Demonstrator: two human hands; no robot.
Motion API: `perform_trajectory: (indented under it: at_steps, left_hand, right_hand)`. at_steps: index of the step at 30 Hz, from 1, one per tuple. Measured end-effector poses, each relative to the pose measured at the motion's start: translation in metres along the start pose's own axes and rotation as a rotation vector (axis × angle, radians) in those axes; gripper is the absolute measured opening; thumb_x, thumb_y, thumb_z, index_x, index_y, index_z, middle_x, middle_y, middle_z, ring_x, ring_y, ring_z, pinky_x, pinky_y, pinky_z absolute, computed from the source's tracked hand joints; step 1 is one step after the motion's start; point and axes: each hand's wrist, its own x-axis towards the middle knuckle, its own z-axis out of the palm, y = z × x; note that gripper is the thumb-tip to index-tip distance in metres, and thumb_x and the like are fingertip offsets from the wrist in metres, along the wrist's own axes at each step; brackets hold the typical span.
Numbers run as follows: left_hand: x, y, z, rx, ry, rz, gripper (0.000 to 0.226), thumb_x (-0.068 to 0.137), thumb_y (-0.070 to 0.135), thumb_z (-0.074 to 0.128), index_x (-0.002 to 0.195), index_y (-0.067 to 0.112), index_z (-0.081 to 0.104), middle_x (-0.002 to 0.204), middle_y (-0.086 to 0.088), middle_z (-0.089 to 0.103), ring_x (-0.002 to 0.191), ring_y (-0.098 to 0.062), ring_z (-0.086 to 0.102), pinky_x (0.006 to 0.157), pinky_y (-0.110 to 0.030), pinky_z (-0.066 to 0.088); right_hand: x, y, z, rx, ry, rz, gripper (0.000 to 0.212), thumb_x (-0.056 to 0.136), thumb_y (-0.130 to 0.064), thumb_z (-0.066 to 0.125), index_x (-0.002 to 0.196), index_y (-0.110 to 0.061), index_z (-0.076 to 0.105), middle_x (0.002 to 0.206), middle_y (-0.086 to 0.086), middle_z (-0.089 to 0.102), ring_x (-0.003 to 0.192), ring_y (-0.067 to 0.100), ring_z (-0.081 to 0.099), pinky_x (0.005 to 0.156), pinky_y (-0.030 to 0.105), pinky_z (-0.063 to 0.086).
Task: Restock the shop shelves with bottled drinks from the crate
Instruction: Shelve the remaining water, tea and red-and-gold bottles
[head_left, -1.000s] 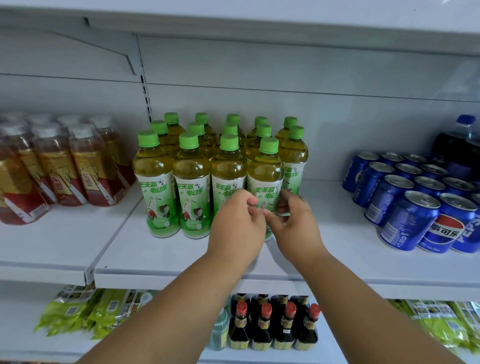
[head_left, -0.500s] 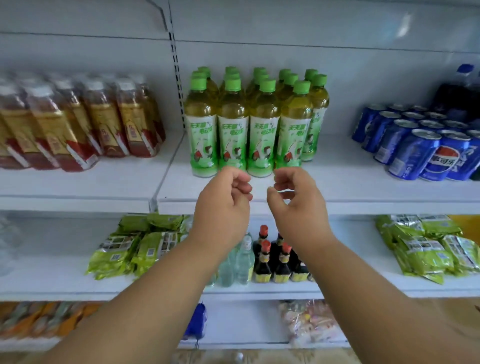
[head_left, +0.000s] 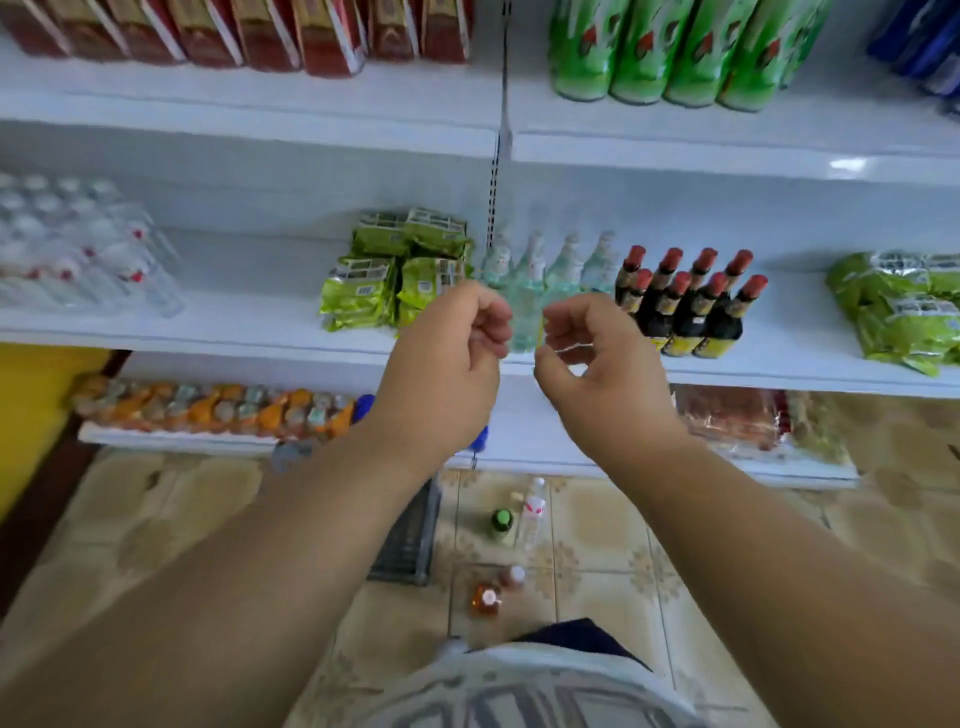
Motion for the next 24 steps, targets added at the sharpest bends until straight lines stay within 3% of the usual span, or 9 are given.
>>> perform_trajectory:
  at_steps: [4, 13, 16, 19, 22, 24]
  left_hand:
    - [-0.048, -0.01, -0.007, 0.014, -0.038, -0.066, 0.042, 0.089, -0.01, 0.042, 0.101, 0.027, 0.054, 0.094, 0.011, 0.063, 0.087, -0.007, 0.064, 0.076, -0.018, 0.05]
    - [-0.14, 0.001, 0.009, 0.014, 0.059, -0.193, 0.055, 0.085, -0.013, 0.043, 0.091, 0.041, 0.051, 0.089, 0.013, 0.064, 0.083, 0.0, 0.064, 0.076, -0.014, 0.05]
    - [-0.165, 0.005, 0.017, 0.017, 0.058, -0.199, 0.04, 0.087, -0.005, 0.045, 0.095, 0.033, 0.054, 0.089, 0.013, 0.063, 0.084, -0.003, 0.064, 0.081, -0.021, 0.052]
    - [-0.19, 0.008, 0.013, 0.036, 0.037, -0.189, 0.029, 0.084, 0.009, 0.043, 0.1, 0.031, 0.054, 0.09, 0.015, 0.062, 0.086, -0.002, 0.063, 0.08, -0.016, 0.05]
    - [-0.205, -0.006, 0.004, 0.058, 0.009, -0.202, 0.036, 0.089, -0.003, 0.045, 0.101, 0.03, 0.054, 0.092, 0.014, 0.062, 0.088, -0.004, 0.063, 0.082, -0.022, 0.052]
    - [-0.207, -0.02, 0.0, 0.053, -0.013, -0.22, 0.039, 0.089, -0.008, 0.046, 0.102, 0.027, 0.055, 0.092, 0.012, 0.062, 0.089, -0.008, 0.064, 0.084, -0.025, 0.051]
  right_hand:
    - [-0.043, -0.003, 0.018, -0.017, -0.102, 0.024, 0.027, 0.089, -0.011, 0.067, 0.107, -0.028, 0.055, 0.1, -0.006, 0.061, 0.089, 0.008, 0.06, 0.073, 0.006, 0.043]
    - [-0.122, 0.009, 0.008, 0.041, -0.152, 0.028, 0.029, 0.085, -0.007, 0.068, 0.105, -0.027, 0.059, 0.098, -0.012, 0.062, 0.089, 0.008, 0.061, 0.077, 0.013, 0.047]
    - [-0.143, 0.016, 0.008, 0.04, -0.162, 0.03, 0.03, 0.085, -0.009, 0.068, 0.101, -0.031, 0.057, 0.097, -0.013, 0.062, 0.087, 0.004, 0.061, 0.074, 0.007, 0.044]
    - [-0.166, 0.02, 0.01, 0.032, -0.17, 0.058, 0.029, 0.085, -0.01, 0.068, 0.102, -0.03, 0.057, 0.099, -0.007, 0.064, 0.088, 0.008, 0.062, 0.074, 0.009, 0.044]
    - [-0.182, 0.023, 0.023, 0.053, -0.187, 0.113, 0.03, 0.086, -0.009, 0.068, 0.103, -0.03, 0.057, 0.098, -0.009, 0.063, 0.088, 0.007, 0.062, 0.076, 0.012, 0.045]
    - [-0.186, 0.027, 0.037, 0.025, -0.167, 0.142, 0.029, 0.085, -0.01, 0.068, 0.102, -0.031, 0.057, 0.097, -0.011, 0.063, 0.086, 0.003, 0.061, 0.072, 0.005, 0.041]
